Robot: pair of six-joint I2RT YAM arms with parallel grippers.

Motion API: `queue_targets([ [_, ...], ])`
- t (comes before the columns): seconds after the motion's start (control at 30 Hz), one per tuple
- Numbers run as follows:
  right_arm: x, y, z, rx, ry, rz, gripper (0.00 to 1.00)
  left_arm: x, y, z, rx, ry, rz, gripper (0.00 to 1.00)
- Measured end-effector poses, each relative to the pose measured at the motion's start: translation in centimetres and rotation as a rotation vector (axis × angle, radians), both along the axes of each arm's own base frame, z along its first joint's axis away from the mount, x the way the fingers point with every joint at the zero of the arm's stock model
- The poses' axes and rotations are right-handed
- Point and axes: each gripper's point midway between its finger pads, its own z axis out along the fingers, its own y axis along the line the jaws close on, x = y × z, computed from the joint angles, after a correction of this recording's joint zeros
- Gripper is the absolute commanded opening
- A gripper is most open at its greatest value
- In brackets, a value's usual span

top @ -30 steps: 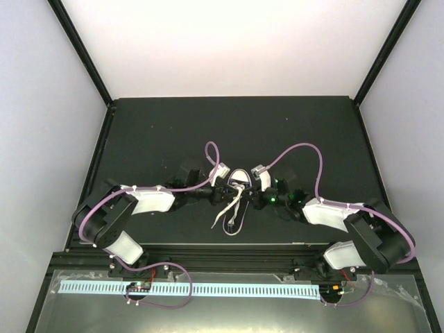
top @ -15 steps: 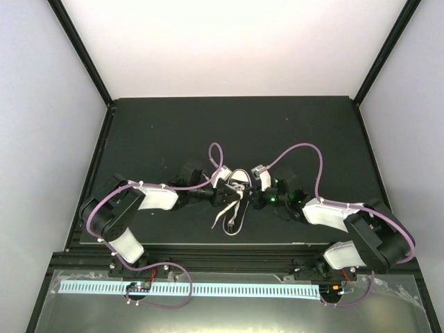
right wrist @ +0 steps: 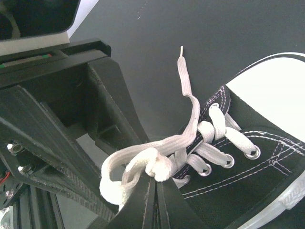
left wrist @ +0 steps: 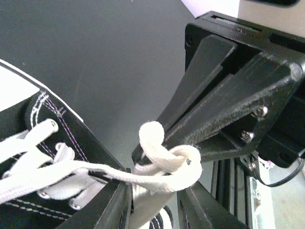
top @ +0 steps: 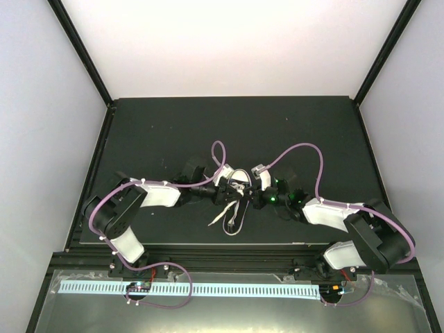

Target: Tie the shoes

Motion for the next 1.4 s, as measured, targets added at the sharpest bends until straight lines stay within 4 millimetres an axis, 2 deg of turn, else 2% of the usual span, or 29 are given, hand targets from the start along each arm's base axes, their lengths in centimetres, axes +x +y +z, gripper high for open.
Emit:
queue_targets([
  [0.3,0.0,0.0,0.0,0.001,0.002,-0.002,0.02,0.6,-0.2,-0.4,0.036,-0.021,0.000,0.25],
  [0.37,0.0,0.0,-0.1,0.000,0.004,-0.002,0.02,0.6,-0.1,-0.6,0.047,-0.020,-0.001,0.20],
  [0.5,0.1,-0.1,-0.2,-0.005,0.006,-0.007,0.02,0.4,-0.1,-0.7,0.052,-0.019,-0.005,0.02],
  [0.73,0.3,-0.2,-0.2,-0.007,0.006,-0.019,0.05,0.5,0.4,-0.6,0.061,-0.035,0.031,0.01],
  [0.97,-0.1,-0.5,0.3,0.006,-0.009,-0.026,0.11,1.0,1.7,1.0,0.043,-0.078,0.109,0.02],
  [1.1,-0.5,-0.9,-0.2,-0.002,0.005,-0.036,0.22,1.3,1.9,1.2,0.041,-0.081,0.127,0.02],
  [1.2,-0.6,-1.1,-0.1,0.006,0.015,-0.050,0.44,1.4,1.9,1.2,0.043,-0.078,0.132,0.02],
  [1.3,-0.7,-1.2,0.8,0.033,0.021,-0.072,0.51,1.3,2.0,1.0,0.046,-0.070,0.135,0.02],
  [1.4,-0.7,-1.4,2.3,0.071,0.024,-0.104,0.51,1.2,2.1,0.8,0.047,-0.060,0.138,0.01],
])
